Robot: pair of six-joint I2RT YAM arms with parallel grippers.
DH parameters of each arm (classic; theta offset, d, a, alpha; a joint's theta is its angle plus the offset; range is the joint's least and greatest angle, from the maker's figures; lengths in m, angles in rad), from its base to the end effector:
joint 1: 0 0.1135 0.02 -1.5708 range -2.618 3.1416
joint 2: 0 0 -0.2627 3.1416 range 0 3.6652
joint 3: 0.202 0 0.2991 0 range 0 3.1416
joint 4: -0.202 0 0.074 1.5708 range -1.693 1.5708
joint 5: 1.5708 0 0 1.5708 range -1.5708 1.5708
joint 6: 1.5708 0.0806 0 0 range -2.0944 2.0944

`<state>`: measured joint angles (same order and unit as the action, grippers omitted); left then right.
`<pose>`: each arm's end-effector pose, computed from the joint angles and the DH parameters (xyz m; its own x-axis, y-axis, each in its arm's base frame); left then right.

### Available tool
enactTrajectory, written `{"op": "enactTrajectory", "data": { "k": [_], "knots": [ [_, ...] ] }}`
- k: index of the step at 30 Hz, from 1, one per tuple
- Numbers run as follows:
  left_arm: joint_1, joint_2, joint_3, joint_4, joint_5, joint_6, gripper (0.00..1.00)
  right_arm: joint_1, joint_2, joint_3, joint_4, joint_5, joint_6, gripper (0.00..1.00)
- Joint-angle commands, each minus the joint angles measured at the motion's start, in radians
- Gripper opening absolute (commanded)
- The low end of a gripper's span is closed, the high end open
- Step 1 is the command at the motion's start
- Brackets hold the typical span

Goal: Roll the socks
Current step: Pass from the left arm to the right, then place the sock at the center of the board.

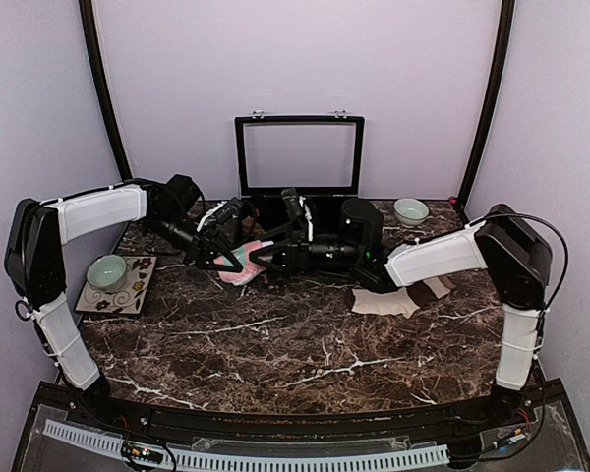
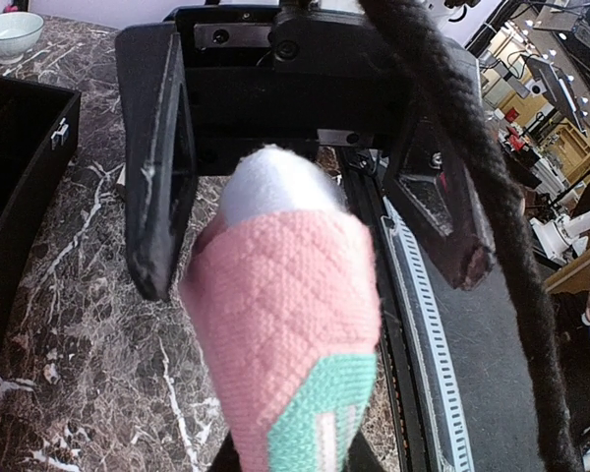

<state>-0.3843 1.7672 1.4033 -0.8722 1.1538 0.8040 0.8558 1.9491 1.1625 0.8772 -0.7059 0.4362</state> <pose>0.3446 -0.2188 0.2222 -0.2977 0.4350 -0.8498 0.9291 -0.0726 -0.3626 0.2891 0.4128 0.2048 -0.3680 0.0666 -0.9274 -0.9298 -0.0188 0.3676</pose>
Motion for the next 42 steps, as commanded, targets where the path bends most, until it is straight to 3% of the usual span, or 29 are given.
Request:
{"op": "enactTrajectory", "data": {
  "k": [1,5,8,9,11,13,16,22,30,36,42],
  "knots": [
    [0.005,-0.048,-0.012,-0.016,0.007,0.013,0.00,0.008,0.035,0.059,-0.050,-0.010,0.003,0.70],
    [0.008,-0.055,-0.012,-0.016,-0.001,0.013,0.00,0.005,0.052,0.102,-0.115,-0.049,-0.003,0.42],
    [0.016,-0.060,-0.009,-0.012,-0.002,0.007,0.00,0.001,0.065,0.146,-0.223,-0.088,-0.036,0.07],
    [0.020,-0.063,-0.007,-0.008,-0.002,0.002,0.00,0.001,0.068,0.163,-0.266,-0.094,-0.052,0.00],
    [0.030,-0.069,-0.003,0.012,-0.009,-0.018,0.01,-0.005,0.071,0.200,-0.352,-0.093,-0.086,0.00],
    [0.046,-0.080,-0.008,0.064,-0.032,-0.076,0.13,-0.013,0.063,0.226,-0.406,-0.048,-0.126,0.00],
    [0.101,-0.101,-0.036,0.232,-0.037,-0.264,0.38,-0.020,0.055,0.287,-0.510,0.076,-0.246,0.00],
    [0.193,-0.114,-0.004,0.244,-0.252,-0.327,0.98,-0.047,0.174,0.595,-0.792,0.270,-0.457,0.00],
    [0.324,-0.170,-0.072,0.201,-0.366,-0.286,0.99,-0.058,0.380,0.930,-1.049,0.511,-0.702,0.00],
    [0.336,-0.236,-0.148,0.207,-0.405,-0.263,0.99,-0.059,0.458,1.009,-1.055,0.611,-0.792,0.00],
    [0.336,-0.247,-0.179,0.199,-0.404,-0.256,0.99,-0.056,0.532,1.078,-1.095,0.598,-0.815,0.00]
  ]
}}
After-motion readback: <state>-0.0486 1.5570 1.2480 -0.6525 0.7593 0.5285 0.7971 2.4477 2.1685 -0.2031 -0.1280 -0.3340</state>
